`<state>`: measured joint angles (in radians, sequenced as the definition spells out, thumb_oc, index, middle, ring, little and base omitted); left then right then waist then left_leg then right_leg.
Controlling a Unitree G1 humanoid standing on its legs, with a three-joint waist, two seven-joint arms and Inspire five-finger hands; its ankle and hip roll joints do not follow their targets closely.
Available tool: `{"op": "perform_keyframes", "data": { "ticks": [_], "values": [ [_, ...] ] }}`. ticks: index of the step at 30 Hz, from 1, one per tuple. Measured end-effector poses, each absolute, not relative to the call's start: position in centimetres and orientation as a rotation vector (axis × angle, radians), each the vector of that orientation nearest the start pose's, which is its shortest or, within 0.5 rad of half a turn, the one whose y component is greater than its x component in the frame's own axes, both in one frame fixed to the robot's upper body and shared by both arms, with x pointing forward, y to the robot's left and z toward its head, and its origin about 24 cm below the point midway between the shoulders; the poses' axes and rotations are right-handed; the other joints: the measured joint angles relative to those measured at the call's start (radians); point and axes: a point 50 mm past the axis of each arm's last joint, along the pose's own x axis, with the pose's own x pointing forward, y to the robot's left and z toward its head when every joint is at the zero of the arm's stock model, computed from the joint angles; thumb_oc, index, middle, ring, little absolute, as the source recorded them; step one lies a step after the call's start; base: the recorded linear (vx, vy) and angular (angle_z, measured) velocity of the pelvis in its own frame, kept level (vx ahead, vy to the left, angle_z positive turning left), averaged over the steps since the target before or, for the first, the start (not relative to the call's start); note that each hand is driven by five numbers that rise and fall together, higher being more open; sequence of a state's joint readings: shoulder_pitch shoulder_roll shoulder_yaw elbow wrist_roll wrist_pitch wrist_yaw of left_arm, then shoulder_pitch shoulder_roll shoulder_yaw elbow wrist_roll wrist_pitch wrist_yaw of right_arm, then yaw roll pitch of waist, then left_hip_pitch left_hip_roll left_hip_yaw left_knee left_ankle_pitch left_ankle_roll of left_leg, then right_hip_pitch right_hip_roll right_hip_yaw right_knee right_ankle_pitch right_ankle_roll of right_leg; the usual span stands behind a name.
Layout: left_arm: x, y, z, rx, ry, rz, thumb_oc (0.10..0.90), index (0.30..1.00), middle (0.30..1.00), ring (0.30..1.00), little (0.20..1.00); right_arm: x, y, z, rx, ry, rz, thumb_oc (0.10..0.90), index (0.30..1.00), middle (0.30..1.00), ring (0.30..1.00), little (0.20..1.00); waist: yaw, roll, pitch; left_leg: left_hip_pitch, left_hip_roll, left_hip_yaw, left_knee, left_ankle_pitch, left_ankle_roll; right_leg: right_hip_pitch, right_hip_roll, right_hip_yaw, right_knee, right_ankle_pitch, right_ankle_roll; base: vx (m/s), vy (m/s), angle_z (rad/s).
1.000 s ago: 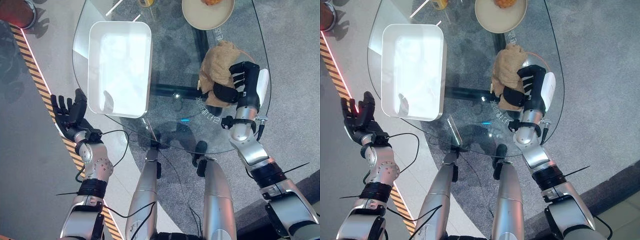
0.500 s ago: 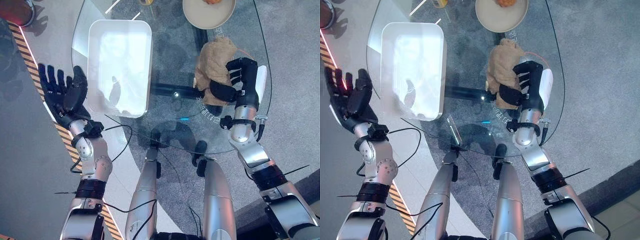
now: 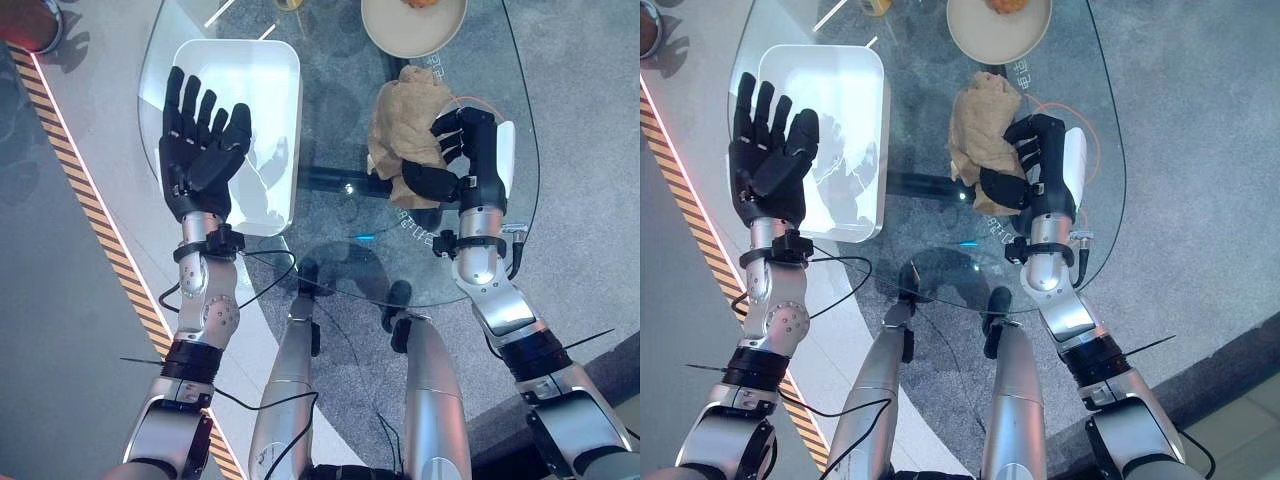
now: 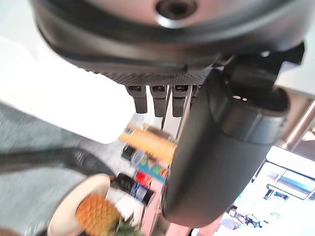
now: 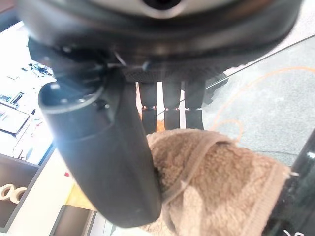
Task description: Wipe the table with a cloth and put it in the basket.
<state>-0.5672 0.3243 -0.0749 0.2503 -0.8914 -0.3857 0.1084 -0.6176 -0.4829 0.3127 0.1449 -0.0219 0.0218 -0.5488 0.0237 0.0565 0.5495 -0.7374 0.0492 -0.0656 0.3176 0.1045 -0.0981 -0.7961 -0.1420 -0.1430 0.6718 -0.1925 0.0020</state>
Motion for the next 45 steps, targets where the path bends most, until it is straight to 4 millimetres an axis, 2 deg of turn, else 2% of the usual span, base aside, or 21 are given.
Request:
{"op": "perform_keyframes", "data": {
  "ticks": [10,22,35,45],
  "values": [
    [34.5,15.9,18.3,-0.58,-0.463,-0.235,0.8,0.9,0.9,0.9,0.9,33.9,-15.7,18.9,-0.515,-0.533,-0.196,0.1,0.3,0.3,0.3,0.2,-0.016,-0.001,0.0,-0.001,0.001,0.009,-0.002,0.0,0.001,0.0,0.002,0.008,-0.014,0.009,0.008,0.0,0.001,-0.02],
    [34.5,14.7,19.0,-0.534,-0.411,-0.396,0.8,0.9,0.9,0.9,0.9,34.1,-15.3,20.1,-0.598,-0.574,-0.145,0.1,0.3,0.3,0.3,0.2,-0.025,-0.001,0.0,-0.001,0.001,0.01,-0.004,-0.001,0.001,0.0,0.002,0.008,-0.016,0.009,0.008,0.0,0.0,0.0],
    [34.5,12.6,19.3,-0.493,-0.345,-0.533,0.8,0.9,0.9,0.9,0.9,34.1,-15.0,19.9,-0.609,-0.571,-0.124,0.1,0.3,0.3,0.3,0.2,-0.026,-0.001,0.0,-0.011,0.0,0.01,-0.004,-0.002,0.003,0.0,0.002,0.007,-0.029,0.017,0.017,0.0,0.0,0.0],
    [34.4,12.4,19.5,-0.472,-0.336,-0.586,0.8,0.9,0.9,0.9,0.9,34.1,-15.0,20.0,-0.613,-0.572,-0.124,0.1,0.3,0.3,0.3,0.2,-0.027,-0.002,0.0,-0.012,-0.001,0.011,-0.003,-0.002,0.004,0.0,0.001,0.008,-0.031,0.018,0.018,0.0,0.0,0.0]
  ]
}}
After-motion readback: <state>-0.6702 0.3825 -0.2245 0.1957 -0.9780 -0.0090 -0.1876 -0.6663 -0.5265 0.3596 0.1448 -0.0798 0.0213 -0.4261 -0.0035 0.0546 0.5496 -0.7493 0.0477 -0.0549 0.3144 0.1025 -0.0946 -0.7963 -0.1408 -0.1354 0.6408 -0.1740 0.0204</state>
